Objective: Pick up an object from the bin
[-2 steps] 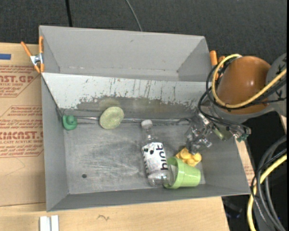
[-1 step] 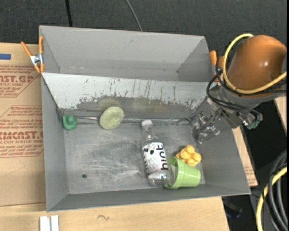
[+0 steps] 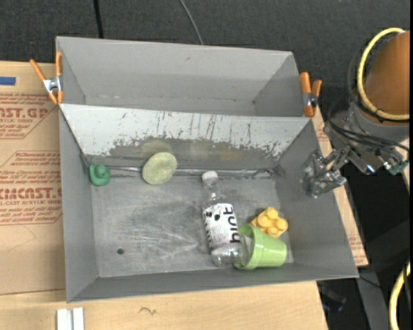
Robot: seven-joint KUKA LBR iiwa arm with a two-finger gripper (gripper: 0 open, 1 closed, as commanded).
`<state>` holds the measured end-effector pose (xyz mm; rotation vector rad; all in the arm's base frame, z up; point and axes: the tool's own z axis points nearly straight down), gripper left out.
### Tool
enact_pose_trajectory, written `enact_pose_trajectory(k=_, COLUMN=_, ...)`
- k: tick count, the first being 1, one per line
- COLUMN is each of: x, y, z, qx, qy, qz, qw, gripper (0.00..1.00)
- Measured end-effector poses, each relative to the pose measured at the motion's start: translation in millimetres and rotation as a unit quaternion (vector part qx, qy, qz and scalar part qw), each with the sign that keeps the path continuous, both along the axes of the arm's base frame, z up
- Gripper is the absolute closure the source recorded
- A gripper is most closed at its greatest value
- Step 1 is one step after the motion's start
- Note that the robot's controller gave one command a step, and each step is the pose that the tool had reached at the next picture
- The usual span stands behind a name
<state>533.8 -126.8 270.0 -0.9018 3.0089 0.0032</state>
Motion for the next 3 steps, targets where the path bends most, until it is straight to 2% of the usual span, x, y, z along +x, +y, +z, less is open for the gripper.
enact_pose_trajectory(k=1, x=-3.9, y=46.1, z=-109.5, qx=0.002, qy=0.001, qz=0.384, qw=0.9232, gripper=1.0)
enact_pose_trajectory(k=2, x=-2.7, y=44.8, z=-106.8, qx=0.001, qy=-0.0011, qz=0.383, qw=0.9239, gripper=1.0)
enact_pose_trajectory(k=3, x=11.2, y=20.6, z=-10.7, qx=-0.001, qy=-0.0023, qz=0.421, qw=0.9069, gripper=0.0)
